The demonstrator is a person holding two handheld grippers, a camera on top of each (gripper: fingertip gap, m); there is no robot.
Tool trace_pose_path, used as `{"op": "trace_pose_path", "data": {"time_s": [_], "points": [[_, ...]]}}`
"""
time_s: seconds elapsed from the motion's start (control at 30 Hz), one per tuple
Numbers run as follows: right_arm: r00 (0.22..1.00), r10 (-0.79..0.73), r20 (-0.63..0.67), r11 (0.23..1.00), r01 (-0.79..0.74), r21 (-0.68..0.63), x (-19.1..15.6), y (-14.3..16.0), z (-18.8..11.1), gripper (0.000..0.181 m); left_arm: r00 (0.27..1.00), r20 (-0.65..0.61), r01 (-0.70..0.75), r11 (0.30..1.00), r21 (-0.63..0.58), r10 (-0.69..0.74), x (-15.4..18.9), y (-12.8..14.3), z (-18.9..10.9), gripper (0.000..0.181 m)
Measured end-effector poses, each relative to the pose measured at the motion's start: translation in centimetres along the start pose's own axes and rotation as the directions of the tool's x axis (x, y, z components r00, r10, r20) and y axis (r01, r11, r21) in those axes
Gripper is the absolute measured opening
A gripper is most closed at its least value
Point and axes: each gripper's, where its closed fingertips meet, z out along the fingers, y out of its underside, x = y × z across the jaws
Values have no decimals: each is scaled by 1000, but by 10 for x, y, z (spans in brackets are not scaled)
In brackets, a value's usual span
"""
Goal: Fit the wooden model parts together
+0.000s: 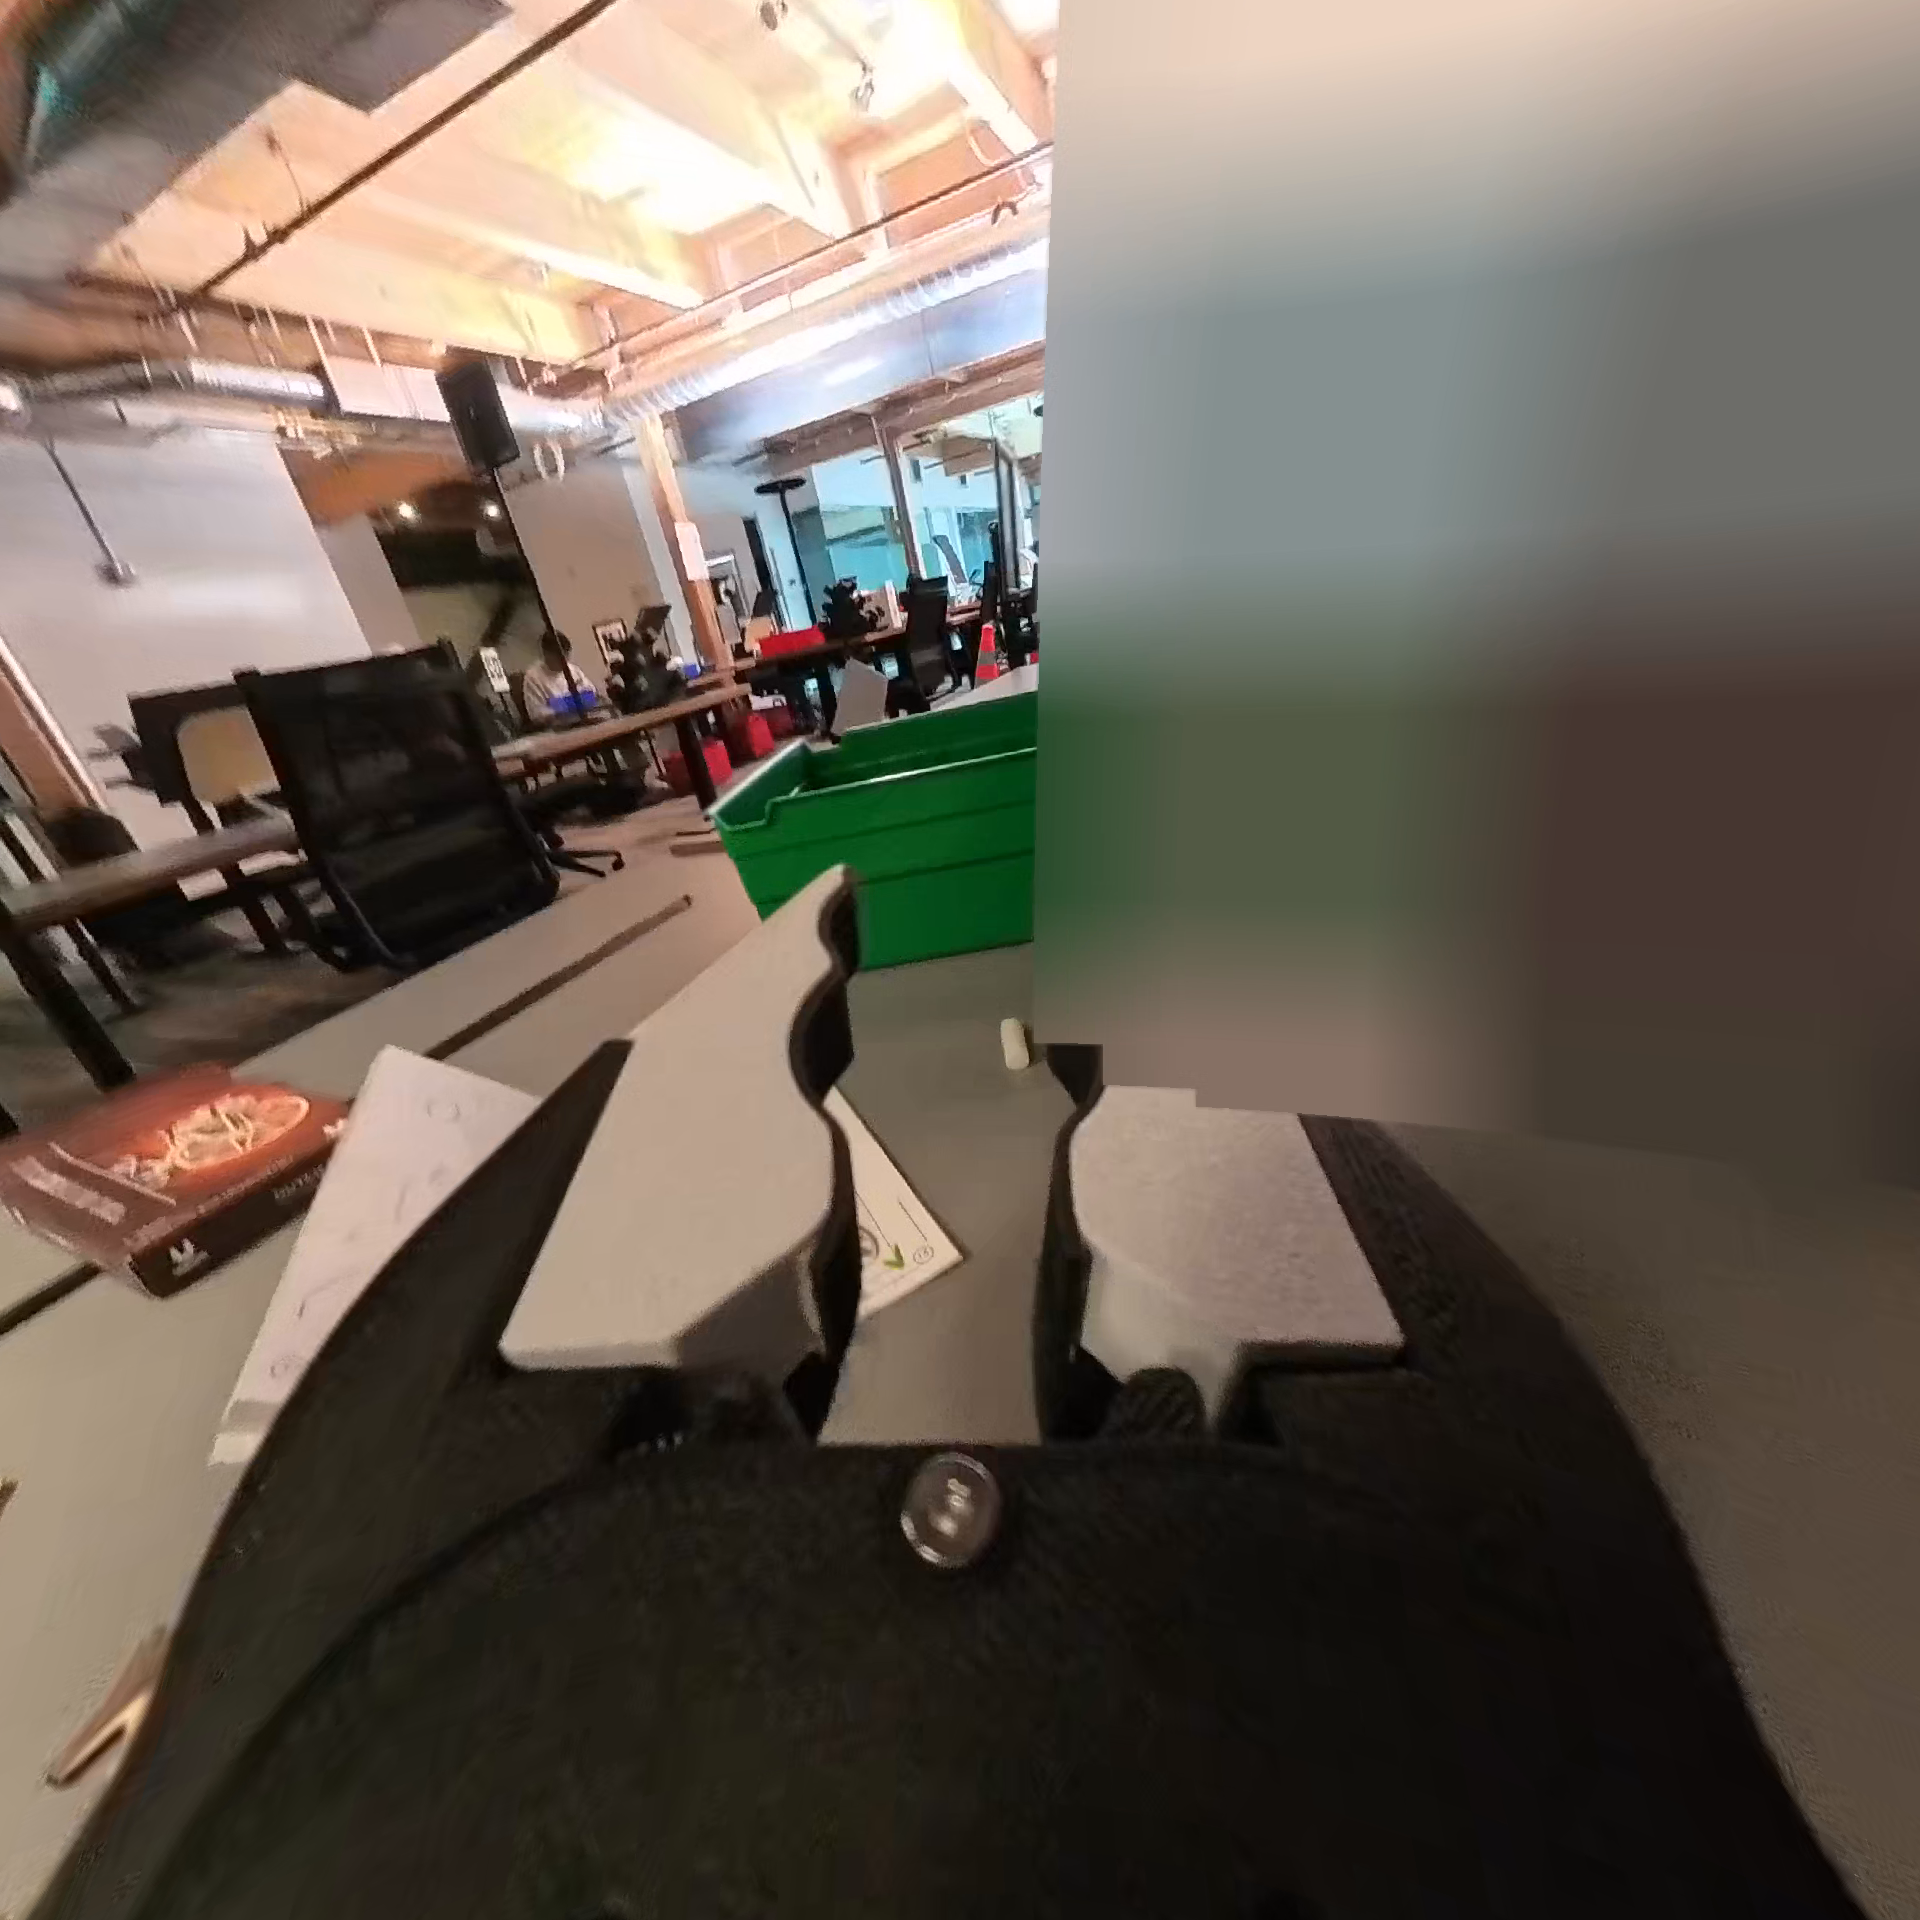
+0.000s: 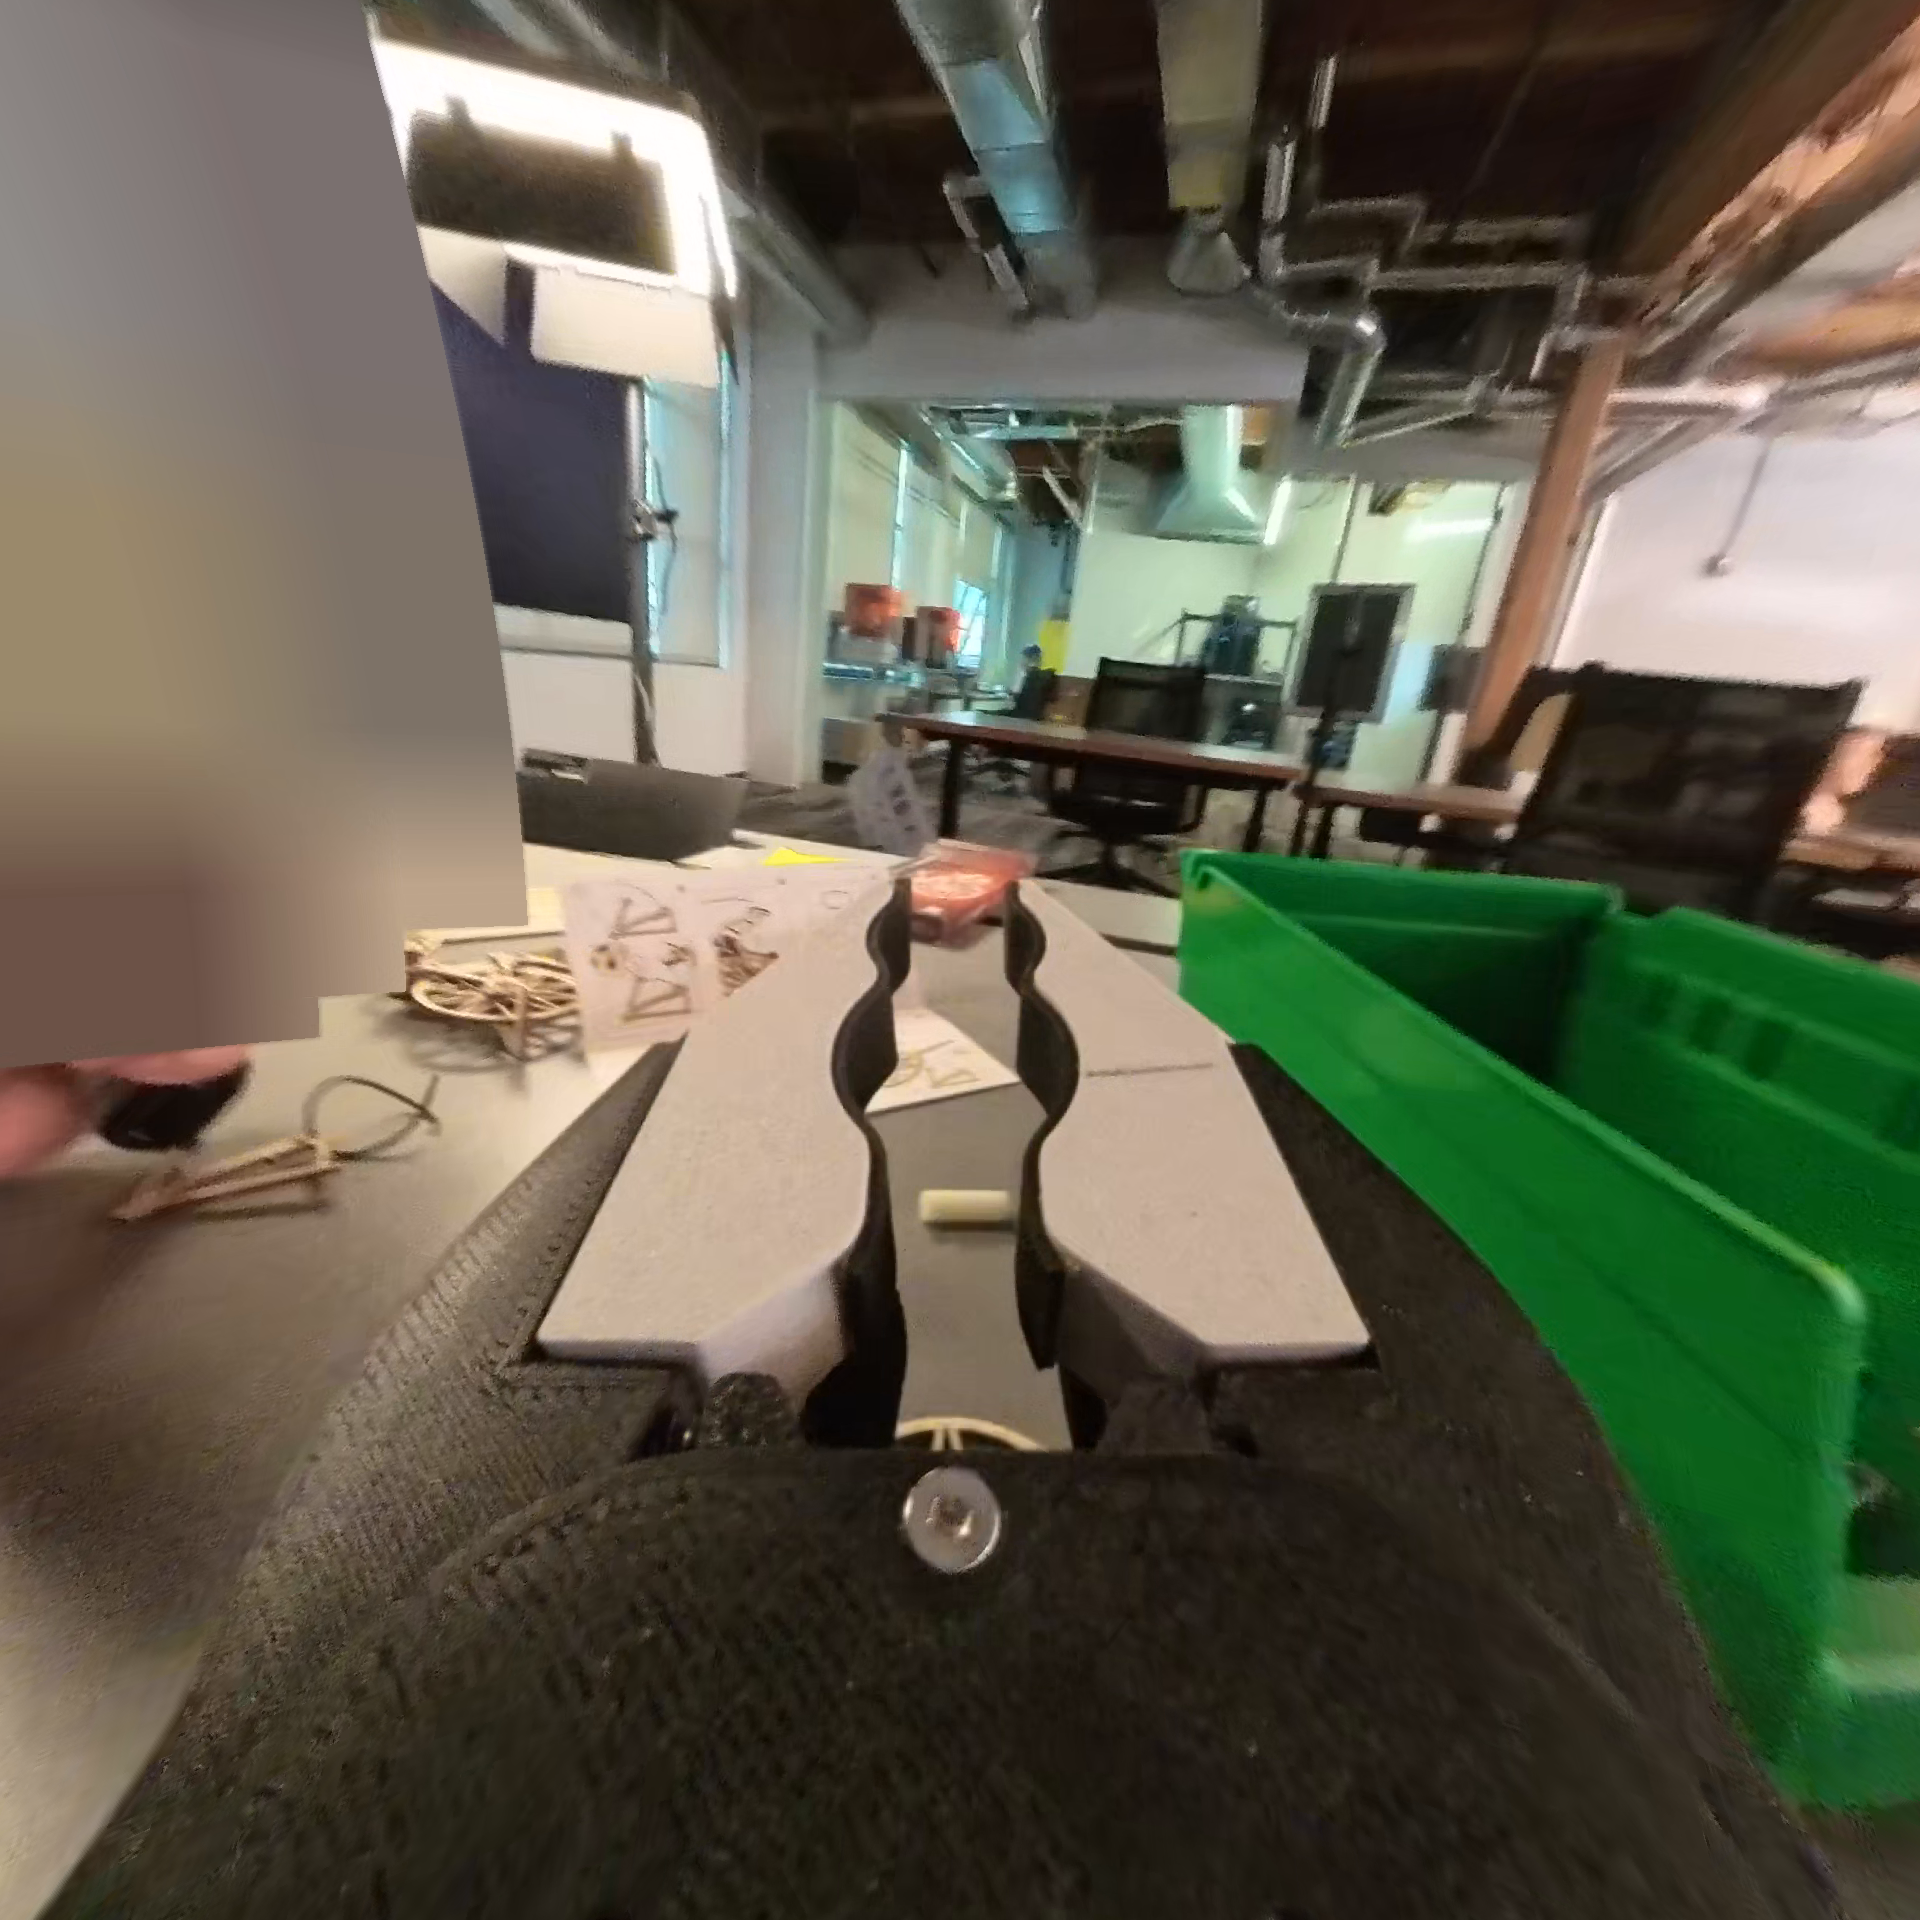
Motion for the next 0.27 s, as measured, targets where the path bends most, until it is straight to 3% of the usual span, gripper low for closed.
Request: {"op": "trace_pose_path", "data": {"time_s": [0.27], "points": [[957, -290, -24, 955, 287, -77, -9, 12, 7, 6, 995, -55, -86, 996, 17, 86, 17, -1, 1, 31]]}}
